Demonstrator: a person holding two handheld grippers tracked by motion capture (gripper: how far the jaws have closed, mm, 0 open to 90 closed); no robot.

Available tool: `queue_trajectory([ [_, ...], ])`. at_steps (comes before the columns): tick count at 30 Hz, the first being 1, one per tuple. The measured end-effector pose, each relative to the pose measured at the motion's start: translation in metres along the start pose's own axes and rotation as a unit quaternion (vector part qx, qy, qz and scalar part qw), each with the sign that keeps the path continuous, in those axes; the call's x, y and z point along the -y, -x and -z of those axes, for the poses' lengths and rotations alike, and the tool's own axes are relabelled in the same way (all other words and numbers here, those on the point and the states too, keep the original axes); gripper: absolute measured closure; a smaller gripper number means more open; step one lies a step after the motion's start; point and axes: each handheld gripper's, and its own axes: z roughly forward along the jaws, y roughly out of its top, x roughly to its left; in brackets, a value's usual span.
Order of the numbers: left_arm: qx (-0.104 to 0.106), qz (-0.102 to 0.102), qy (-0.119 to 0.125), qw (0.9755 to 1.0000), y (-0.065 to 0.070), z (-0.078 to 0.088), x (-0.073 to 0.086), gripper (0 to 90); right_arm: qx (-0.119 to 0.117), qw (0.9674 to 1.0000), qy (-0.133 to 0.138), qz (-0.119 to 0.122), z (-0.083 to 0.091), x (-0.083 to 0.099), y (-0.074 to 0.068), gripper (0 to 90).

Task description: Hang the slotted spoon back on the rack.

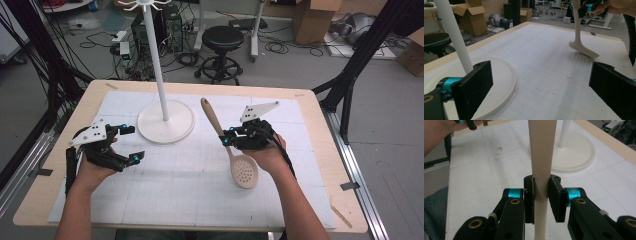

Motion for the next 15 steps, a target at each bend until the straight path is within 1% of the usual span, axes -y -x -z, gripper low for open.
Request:
queue_trajectory([
  [3, -0.001, 0.001, 0.001, 1.0000, 0.000, 0.001, 0.000, 5.8, 0.004, 1.0000, 0.003, 0.006, 0.001, -0.006, 0.000, 76.1],
  [10, 0.000, 0.002, 0.003, 1.0000, 0.000, 0.002, -0.001, 5.8, -0.005, 0.9998, 0.018, 0.006, 0.004, -0.017, 0.004, 76.1],
  [15, -0.001, 0.000, 0.003, 1.0000, 0.000, 0.002, -0.001, 5.8, -0.009, 0.9997, 0.021, 0.009, 0.007, -0.028, 0.009, 76.1],
])
